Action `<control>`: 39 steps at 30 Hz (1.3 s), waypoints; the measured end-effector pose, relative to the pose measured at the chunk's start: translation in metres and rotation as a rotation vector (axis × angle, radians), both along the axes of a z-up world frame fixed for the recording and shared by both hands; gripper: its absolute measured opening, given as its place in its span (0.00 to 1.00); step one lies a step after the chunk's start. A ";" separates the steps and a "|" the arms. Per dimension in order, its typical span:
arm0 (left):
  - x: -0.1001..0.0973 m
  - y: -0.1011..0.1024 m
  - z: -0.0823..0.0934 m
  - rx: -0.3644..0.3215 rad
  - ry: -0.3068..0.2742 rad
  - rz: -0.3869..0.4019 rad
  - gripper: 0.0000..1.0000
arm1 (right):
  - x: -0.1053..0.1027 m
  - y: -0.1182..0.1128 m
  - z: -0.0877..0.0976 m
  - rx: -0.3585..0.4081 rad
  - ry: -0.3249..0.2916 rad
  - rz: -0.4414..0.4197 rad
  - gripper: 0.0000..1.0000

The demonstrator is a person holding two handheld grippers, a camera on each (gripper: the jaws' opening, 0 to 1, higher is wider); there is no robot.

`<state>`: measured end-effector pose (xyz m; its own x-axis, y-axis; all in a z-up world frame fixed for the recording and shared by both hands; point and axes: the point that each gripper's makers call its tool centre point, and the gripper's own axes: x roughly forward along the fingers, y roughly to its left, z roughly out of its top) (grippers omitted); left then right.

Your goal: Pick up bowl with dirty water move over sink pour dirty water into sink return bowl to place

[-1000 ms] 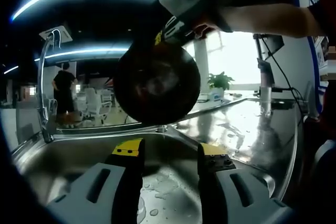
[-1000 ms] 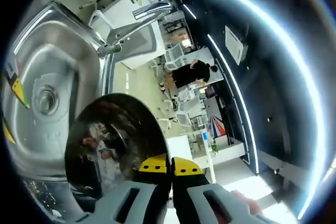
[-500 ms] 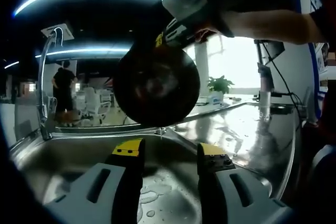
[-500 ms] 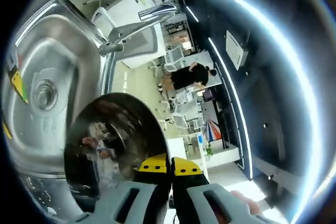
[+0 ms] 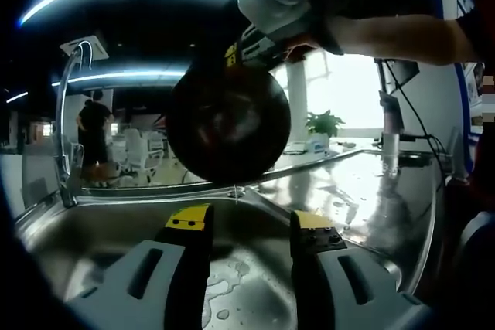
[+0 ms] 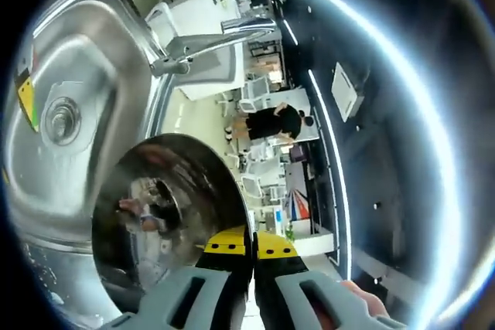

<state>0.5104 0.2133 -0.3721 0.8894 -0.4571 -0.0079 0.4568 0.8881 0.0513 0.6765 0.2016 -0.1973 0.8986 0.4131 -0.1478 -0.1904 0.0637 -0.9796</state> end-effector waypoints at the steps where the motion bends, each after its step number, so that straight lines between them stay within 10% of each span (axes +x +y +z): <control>1: 0.000 0.000 0.000 0.001 0.001 0.001 0.39 | -0.001 0.000 0.000 -0.002 -0.004 0.004 0.00; 18: 0.001 0.001 -0.001 0.005 0.001 0.003 0.39 | -0.007 0.002 0.003 -0.044 -0.061 0.029 0.00; 39: 0.001 0.002 0.002 -0.001 -0.014 0.010 0.42 | 0.002 0.000 -0.001 0.044 0.069 -0.001 0.00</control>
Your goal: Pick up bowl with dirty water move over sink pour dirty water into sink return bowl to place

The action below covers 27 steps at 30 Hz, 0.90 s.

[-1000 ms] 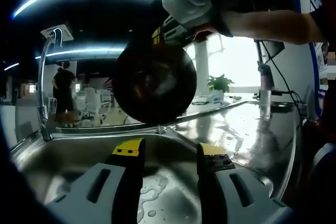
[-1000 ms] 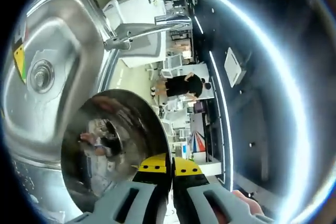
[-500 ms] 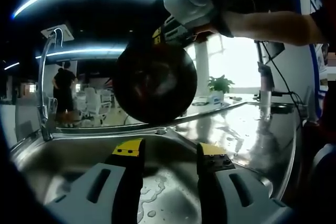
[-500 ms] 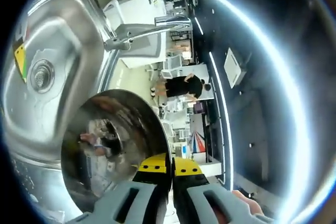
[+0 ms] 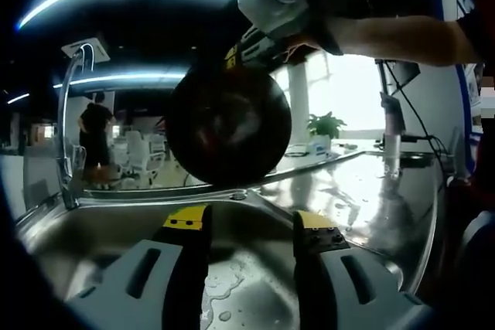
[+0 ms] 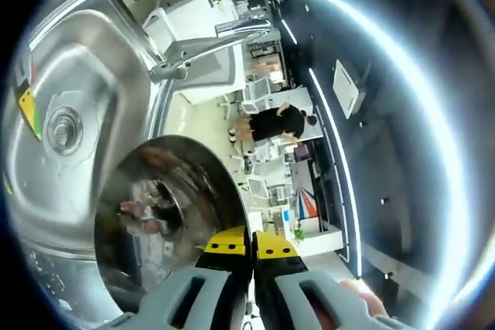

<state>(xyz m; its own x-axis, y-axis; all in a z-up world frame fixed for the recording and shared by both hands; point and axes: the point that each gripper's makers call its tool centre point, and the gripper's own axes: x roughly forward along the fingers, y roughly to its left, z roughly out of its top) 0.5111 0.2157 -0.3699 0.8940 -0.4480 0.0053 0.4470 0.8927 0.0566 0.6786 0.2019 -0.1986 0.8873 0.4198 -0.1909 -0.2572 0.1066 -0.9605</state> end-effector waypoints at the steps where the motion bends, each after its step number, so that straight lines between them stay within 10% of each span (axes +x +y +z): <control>1: 0.000 0.000 0.000 -0.002 -0.002 -0.003 0.42 | 0.000 -0.001 -0.001 0.001 0.004 -0.005 0.00; 27: -0.001 -0.001 0.005 -0.021 -0.016 -0.005 0.44 | 0.020 -0.037 -0.013 0.266 0.315 -0.125 0.00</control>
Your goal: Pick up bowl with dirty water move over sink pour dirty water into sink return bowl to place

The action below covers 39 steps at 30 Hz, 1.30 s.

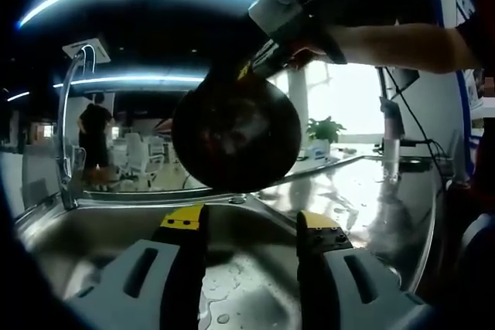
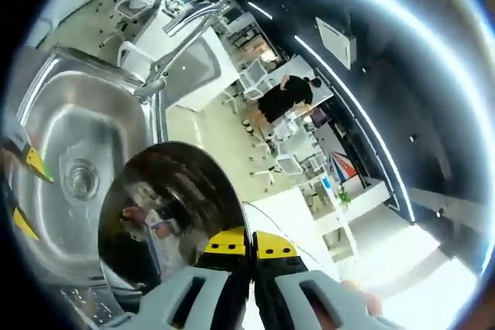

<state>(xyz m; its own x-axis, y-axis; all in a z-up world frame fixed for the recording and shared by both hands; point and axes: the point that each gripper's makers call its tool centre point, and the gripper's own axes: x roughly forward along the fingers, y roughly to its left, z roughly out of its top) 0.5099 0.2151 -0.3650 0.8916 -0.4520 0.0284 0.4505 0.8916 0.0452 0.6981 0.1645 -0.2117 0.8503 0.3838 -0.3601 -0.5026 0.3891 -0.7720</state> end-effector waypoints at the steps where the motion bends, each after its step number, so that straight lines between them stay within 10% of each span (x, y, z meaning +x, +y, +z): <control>1: 0.000 0.000 0.000 -0.001 0.000 0.000 0.44 | 0.000 -0.002 -0.001 0.018 0.016 -0.005 0.00; 39: 0.001 0.001 -0.001 0.001 0.003 0.006 0.44 | 0.006 -0.088 -0.022 0.366 0.317 -0.197 0.00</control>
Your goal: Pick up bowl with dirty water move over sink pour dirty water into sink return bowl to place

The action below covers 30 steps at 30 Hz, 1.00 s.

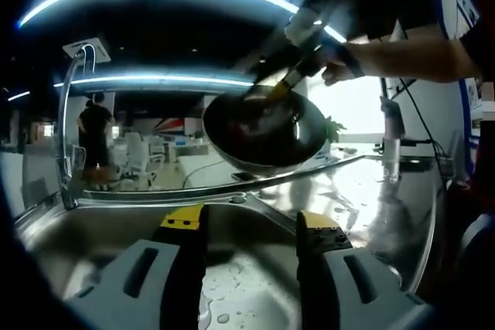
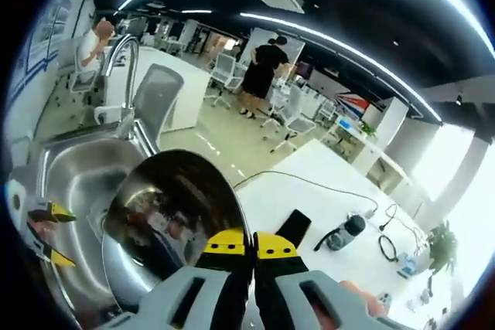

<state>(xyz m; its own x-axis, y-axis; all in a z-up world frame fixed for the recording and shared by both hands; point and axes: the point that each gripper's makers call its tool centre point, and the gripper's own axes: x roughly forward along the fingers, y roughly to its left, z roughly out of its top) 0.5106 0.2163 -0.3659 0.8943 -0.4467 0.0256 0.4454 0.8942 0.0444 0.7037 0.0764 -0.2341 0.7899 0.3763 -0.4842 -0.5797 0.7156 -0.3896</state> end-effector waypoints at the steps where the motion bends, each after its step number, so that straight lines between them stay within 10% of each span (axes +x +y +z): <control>1: 0.000 0.000 0.000 0.000 0.000 0.000 0.44 | 0.000 -0.002 -0.001 0.013 0.014 -0.008 0.00; 30: -0.001 0.001 0.000 0.000 0.004 0.008 0.44 | -0.005 -0.059 -0.024 0.149 0.176 -0.114 0.00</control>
<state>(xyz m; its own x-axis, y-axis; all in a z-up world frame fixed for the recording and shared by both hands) 0.5098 0.2174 -0.3663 0.8981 -0.4392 0.0220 0.4380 0.8979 0.0432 0.6988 0.0169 -0.2578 0.7400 0.3671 -0.5637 -0.5416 0.8221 -0.1755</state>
